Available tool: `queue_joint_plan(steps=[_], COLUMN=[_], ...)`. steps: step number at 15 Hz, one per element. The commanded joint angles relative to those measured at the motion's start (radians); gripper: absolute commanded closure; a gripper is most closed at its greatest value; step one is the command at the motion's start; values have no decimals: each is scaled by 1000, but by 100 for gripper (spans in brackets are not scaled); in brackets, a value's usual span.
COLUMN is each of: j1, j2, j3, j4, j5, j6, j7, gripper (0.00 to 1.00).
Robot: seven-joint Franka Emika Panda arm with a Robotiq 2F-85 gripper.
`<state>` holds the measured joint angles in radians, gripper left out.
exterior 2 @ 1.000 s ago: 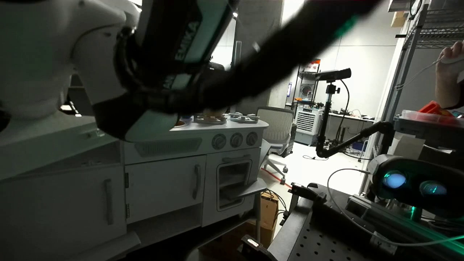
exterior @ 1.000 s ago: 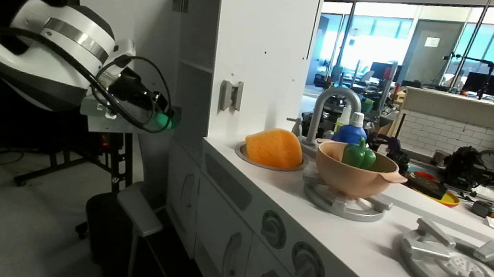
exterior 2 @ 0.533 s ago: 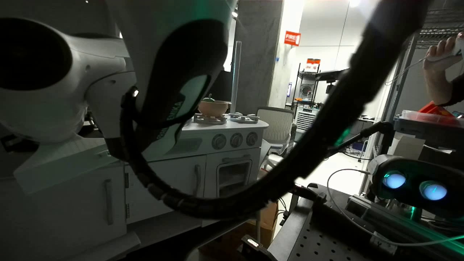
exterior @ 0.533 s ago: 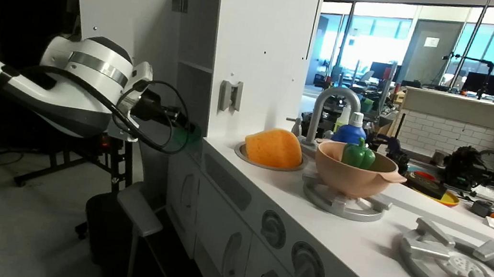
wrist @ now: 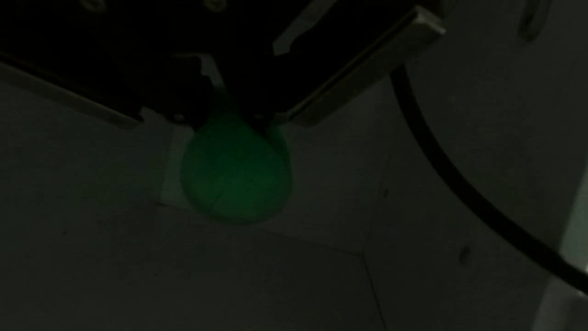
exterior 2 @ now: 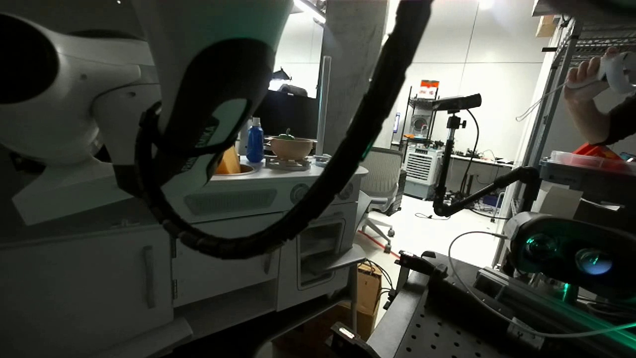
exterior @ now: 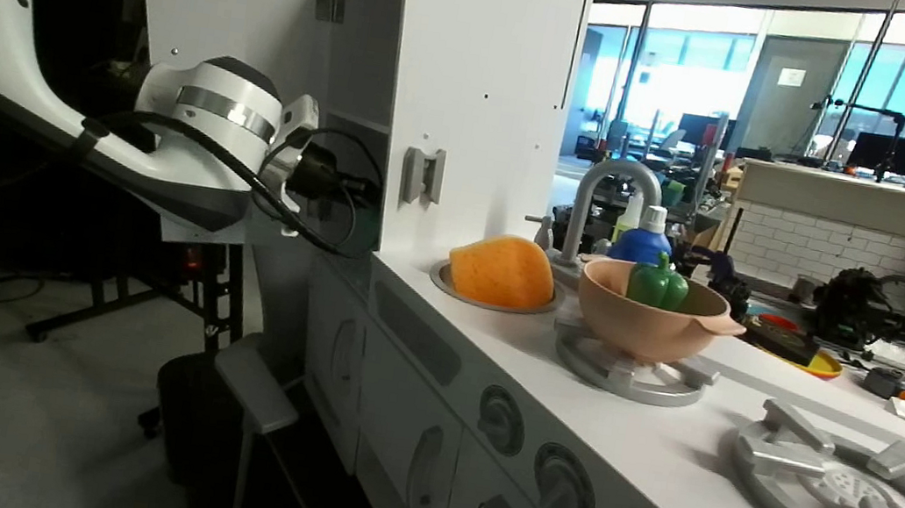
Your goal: Open the top cabinet on the left, place the green pear and yellow sponge on the bottom shelf of the open cabinet
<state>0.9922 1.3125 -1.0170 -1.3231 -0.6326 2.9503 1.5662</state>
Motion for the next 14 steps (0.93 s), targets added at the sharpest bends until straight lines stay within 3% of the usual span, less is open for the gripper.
queue_joint_plan(steps=[1,3,10,14], j1=[-99,-136,-219,-242], j2=[53,69,114,128], j3=[56,84,148,172], j4=[199,277,466,530], j5=[37,43,41,37], j6=[-124,-181,-292,-331], j7=[-46,-64,-103,-123], gripper=[56,50,1,0])
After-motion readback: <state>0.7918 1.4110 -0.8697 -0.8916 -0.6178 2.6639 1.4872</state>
